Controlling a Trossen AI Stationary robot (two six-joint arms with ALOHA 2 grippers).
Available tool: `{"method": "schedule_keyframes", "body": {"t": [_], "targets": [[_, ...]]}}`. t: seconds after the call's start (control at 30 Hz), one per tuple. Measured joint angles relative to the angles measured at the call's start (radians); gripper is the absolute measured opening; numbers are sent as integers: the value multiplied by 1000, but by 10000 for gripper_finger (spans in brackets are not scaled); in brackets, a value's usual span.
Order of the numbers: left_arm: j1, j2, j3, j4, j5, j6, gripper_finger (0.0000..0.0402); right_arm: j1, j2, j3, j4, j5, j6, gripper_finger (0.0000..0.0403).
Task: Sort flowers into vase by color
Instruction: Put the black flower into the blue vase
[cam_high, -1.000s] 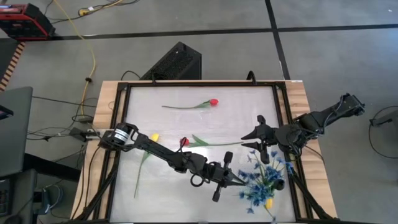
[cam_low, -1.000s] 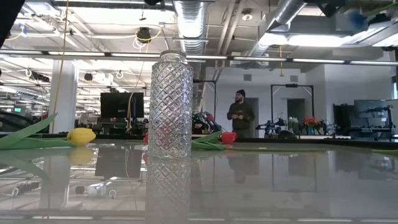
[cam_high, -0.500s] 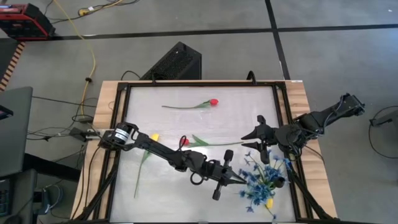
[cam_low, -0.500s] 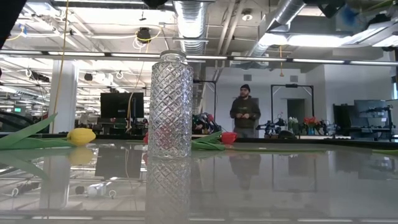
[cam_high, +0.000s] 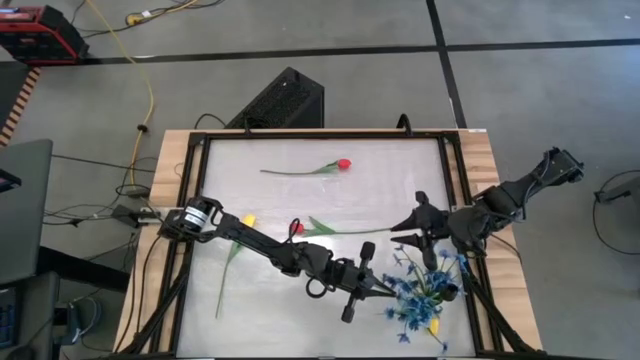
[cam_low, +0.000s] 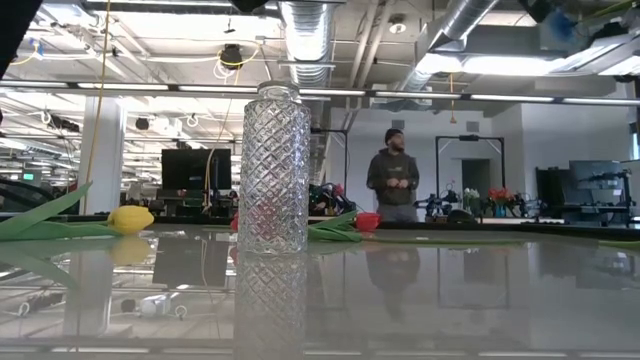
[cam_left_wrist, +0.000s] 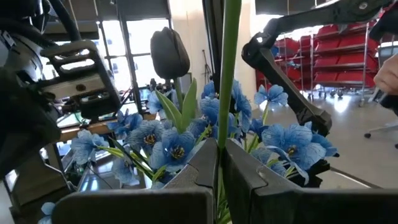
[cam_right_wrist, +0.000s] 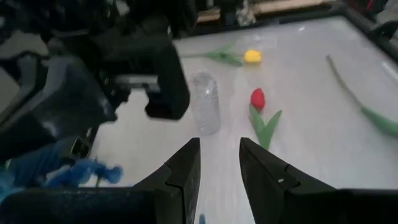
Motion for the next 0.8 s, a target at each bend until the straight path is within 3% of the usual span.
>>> {"method": "schedule_keyframes", "body": {"t": [0.23,0.43,0.57,0.8], "targets": [[0,0,0,-21,0,10,0,-58,-15,86,15,26,-65,137],[0,0,0,-20,0,9,0,-72,-12,262,-246,49,12,129],[0,0,0,-19,1,9,0,-18,-13,345,-389,-14,103,121],[0,0,0,-19,3,18,0,227,-6,364,-118,-123,85,119]]}}
